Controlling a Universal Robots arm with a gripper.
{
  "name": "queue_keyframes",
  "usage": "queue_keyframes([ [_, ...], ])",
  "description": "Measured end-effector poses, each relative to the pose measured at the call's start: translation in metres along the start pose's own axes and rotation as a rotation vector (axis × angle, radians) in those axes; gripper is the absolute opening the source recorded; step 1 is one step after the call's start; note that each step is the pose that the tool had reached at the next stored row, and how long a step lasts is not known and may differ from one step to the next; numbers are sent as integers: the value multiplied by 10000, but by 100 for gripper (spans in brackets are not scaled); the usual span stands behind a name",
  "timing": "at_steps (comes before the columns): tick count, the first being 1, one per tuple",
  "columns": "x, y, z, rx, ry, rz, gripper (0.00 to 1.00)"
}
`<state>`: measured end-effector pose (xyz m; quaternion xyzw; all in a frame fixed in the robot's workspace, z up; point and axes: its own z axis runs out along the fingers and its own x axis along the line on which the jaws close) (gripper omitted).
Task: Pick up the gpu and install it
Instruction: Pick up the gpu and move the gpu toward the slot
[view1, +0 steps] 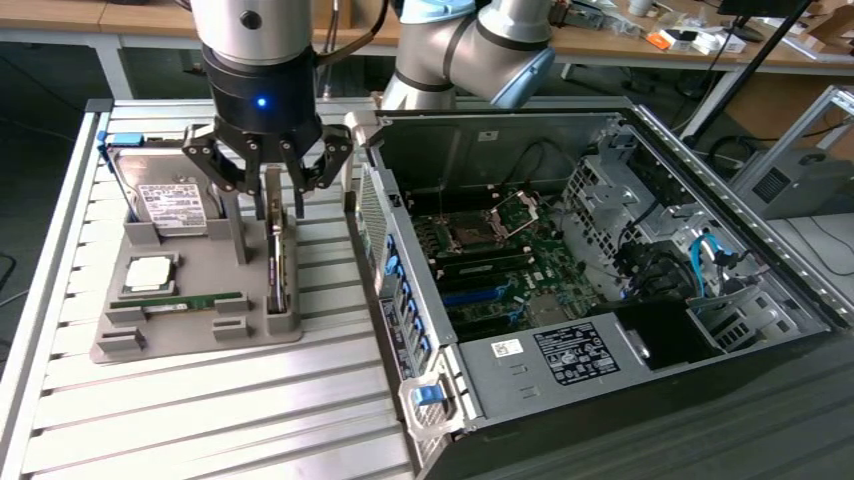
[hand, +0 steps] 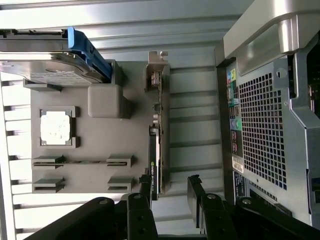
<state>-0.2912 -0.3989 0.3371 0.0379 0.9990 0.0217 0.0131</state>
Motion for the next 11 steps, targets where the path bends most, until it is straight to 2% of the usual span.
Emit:
queue_keyframes([
  [11, 2, -4, 83, 0, 0, 0, 42],
])
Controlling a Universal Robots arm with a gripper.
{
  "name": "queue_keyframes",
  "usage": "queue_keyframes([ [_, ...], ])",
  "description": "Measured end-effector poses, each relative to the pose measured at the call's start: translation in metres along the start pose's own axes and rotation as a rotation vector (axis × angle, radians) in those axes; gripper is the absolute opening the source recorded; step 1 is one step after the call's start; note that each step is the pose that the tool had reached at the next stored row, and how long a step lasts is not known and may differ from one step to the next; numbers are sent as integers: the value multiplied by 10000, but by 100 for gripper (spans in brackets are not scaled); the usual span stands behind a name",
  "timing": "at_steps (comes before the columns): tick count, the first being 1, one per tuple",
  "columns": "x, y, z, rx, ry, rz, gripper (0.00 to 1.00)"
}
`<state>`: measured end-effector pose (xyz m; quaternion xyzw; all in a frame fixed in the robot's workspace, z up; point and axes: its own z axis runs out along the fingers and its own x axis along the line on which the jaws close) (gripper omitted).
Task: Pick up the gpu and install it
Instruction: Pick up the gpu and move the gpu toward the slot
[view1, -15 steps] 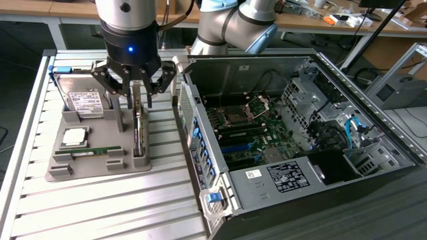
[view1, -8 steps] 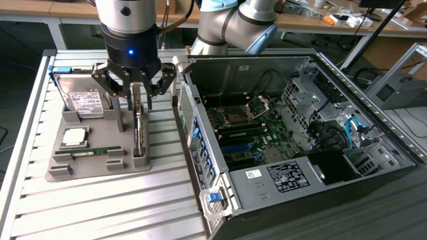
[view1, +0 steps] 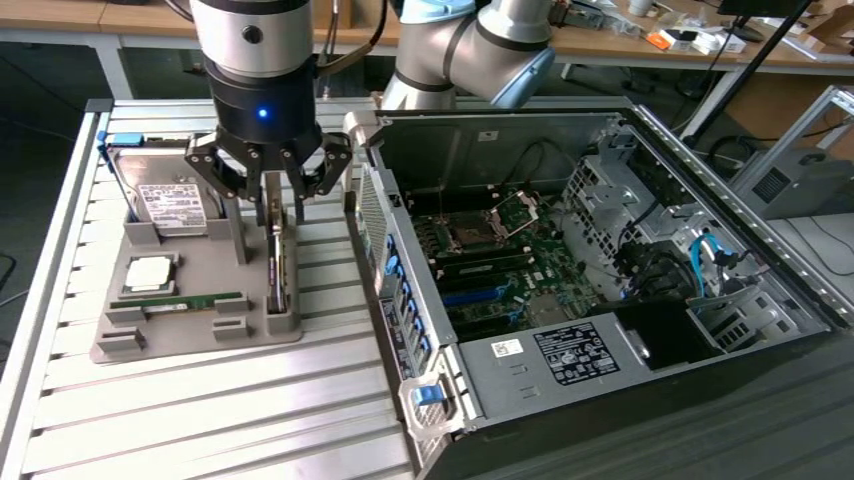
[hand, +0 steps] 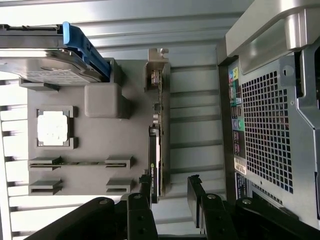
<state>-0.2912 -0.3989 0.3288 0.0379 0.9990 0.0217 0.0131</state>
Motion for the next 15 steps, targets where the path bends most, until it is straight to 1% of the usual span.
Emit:
queue_keyframes([
  [15, 2, -4, 82, 0, 0, 0, 42],
])
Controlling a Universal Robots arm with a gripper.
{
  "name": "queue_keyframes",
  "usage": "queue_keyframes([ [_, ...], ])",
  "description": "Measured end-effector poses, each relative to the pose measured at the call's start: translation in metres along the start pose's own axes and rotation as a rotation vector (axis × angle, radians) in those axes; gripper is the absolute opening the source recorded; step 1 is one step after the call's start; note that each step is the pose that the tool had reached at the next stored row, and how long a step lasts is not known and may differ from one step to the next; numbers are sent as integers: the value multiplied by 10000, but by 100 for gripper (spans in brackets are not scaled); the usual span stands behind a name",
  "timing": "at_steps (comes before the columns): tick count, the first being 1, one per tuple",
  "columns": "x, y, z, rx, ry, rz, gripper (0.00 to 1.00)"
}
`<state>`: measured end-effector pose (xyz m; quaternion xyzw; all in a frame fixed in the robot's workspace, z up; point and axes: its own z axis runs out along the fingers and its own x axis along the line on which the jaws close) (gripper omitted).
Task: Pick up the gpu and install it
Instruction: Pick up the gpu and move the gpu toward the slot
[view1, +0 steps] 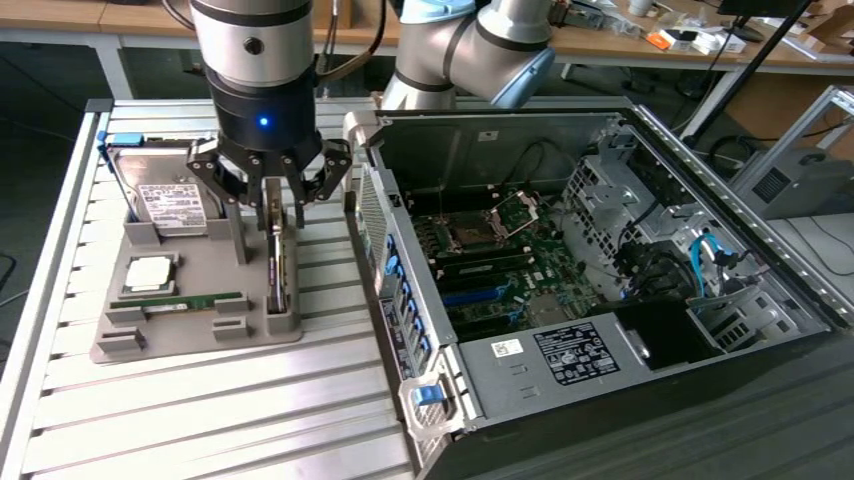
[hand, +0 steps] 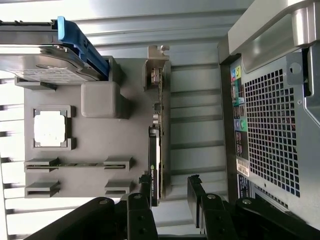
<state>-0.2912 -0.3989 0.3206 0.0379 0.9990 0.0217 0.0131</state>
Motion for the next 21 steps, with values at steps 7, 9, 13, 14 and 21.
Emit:
queue_keyframes([
  [7, 1, -2, 35, 0, 0, 0, 42],
  [9, 1, -2, 46, 0, 0, 0, 42],
  [13, 2, -4, 82, 1, 0, 0, 42],
  [14, 2, -4, 90, 0, 0, 0, 42],
  [21, 3, -6, 131, 1, 0, 0, 42],
])
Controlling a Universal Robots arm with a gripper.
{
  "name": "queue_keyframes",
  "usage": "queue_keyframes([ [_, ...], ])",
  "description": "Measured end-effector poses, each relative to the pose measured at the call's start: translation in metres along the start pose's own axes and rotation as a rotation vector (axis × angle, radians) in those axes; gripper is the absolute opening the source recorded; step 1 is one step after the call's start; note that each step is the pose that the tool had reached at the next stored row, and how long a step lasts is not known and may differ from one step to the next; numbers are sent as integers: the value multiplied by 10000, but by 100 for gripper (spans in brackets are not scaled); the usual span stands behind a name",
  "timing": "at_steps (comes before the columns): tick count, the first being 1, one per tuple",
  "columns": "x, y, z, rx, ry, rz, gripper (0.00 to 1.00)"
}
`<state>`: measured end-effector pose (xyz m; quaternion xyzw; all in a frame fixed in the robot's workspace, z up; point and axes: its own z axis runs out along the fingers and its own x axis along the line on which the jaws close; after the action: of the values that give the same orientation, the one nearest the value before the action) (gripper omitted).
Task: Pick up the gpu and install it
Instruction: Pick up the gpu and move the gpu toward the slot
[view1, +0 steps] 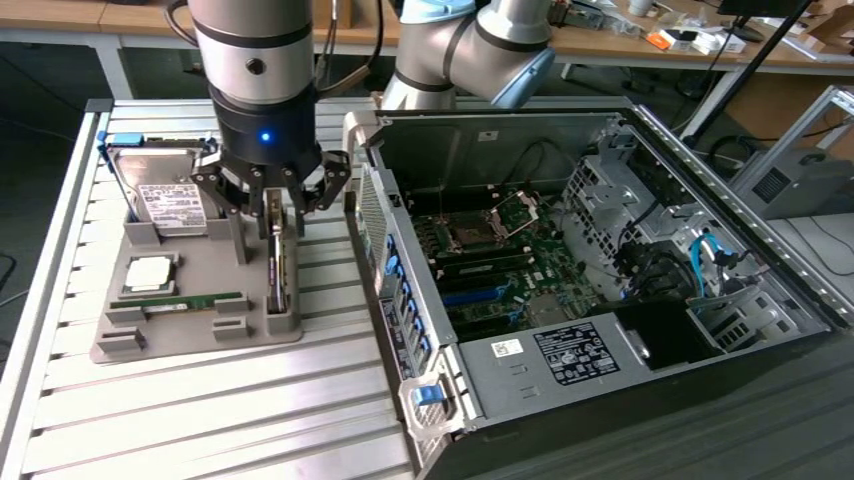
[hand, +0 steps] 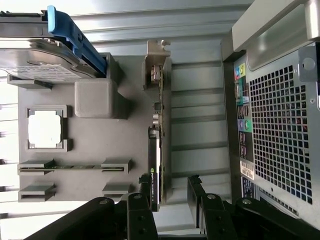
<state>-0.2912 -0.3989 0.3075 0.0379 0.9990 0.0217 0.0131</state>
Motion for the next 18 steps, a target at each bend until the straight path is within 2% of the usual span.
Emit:
queue_keyframes([
  [18, 3, -5, 116, -1, 0, 0, 42],
])
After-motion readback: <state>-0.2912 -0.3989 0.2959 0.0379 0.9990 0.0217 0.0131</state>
